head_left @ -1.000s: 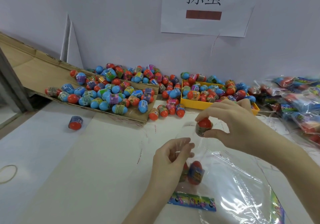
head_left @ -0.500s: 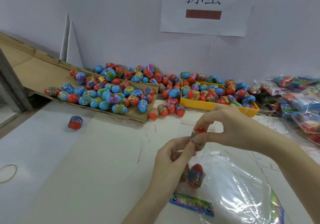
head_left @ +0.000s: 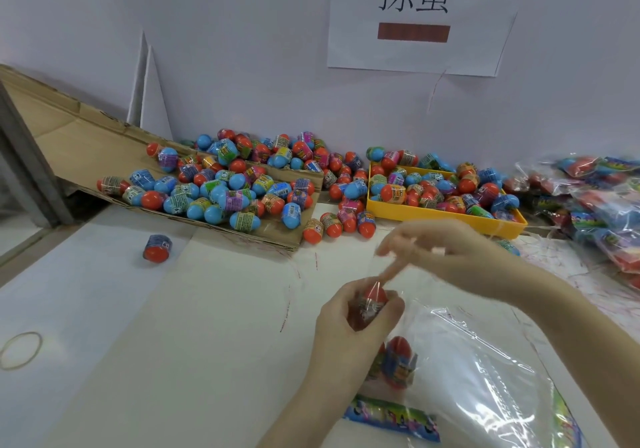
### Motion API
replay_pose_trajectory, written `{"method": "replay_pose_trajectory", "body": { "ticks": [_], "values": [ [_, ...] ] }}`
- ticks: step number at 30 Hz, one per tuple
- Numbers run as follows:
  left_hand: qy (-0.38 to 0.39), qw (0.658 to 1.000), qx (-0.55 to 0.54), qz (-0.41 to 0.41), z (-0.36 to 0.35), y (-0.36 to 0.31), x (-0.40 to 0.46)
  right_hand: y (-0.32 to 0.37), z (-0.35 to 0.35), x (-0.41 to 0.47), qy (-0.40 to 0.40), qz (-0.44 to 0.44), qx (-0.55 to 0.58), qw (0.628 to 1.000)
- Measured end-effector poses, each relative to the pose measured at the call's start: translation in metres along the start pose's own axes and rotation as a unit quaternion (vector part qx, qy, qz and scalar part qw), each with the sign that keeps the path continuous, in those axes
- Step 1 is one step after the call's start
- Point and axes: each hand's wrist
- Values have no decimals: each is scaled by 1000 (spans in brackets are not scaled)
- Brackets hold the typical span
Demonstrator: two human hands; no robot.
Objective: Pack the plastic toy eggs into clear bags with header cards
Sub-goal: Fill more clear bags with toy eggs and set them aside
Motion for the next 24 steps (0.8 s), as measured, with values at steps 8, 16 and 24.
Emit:
{"method": "replay_pose_trajectory", "body": {
  "ticks": [8, 16, 24],
  "values": [
    [-7, 999, -34, 18, 4, 2, 0, -63, -19, 94, -129, -95, -230, 960],
    [-13, 997, -47, 51, 4, 2, 1, -73, -33, 103, -220, -44, -207, 952],
    [-38, 994, -69, 77, 1, 1, 3, -3, 19, 7, -166, 118, 214, 955]
  ]
}}
Point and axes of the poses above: each hand's wrist, its own x-axis towards the middle knuckle, its own z-axis out of the back of the hand, y = z × x, and after that the axes turned 4 degrees about -z, right-handed
